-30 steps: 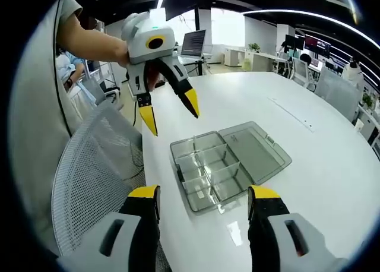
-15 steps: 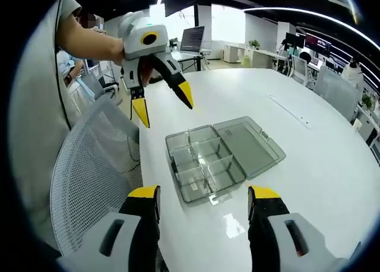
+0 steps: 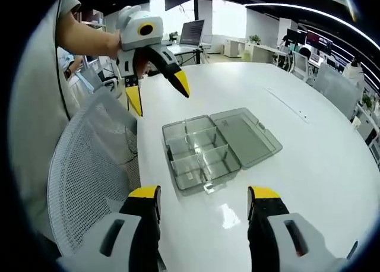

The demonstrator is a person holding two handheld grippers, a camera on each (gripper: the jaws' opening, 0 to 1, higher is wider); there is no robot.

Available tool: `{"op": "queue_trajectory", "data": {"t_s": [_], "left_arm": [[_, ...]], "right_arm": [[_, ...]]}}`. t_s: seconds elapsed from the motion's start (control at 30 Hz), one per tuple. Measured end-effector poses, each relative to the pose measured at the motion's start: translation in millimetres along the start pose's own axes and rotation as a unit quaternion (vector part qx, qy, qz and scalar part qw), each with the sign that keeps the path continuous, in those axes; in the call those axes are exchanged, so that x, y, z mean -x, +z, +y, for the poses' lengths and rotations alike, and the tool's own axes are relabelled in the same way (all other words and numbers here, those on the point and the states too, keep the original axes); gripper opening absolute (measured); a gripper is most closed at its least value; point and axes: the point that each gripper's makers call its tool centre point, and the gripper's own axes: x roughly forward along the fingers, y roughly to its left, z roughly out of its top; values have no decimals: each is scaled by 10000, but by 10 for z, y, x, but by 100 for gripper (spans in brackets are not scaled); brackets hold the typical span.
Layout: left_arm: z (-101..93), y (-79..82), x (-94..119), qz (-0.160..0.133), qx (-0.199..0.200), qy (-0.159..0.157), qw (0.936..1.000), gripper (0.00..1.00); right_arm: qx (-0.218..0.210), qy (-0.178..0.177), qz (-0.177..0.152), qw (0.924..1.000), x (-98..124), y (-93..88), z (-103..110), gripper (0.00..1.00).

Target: Insert the divider into the dual guide fixture by aligning both edges with the guide slots and pushing it downward to the bottom, including one-sided entry, uneven engagement, binding, and posture correction.

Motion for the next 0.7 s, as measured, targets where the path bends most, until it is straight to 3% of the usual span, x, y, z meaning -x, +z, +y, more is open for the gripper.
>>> {"op": "queue_trajectory", "data": {"t_s": [0.7], "left_arm": [[-112,-37,-61,-143,192,11,9997,51]], "right_arm": [[77,-40,519,9986,-212,-360,-149,50]]}}
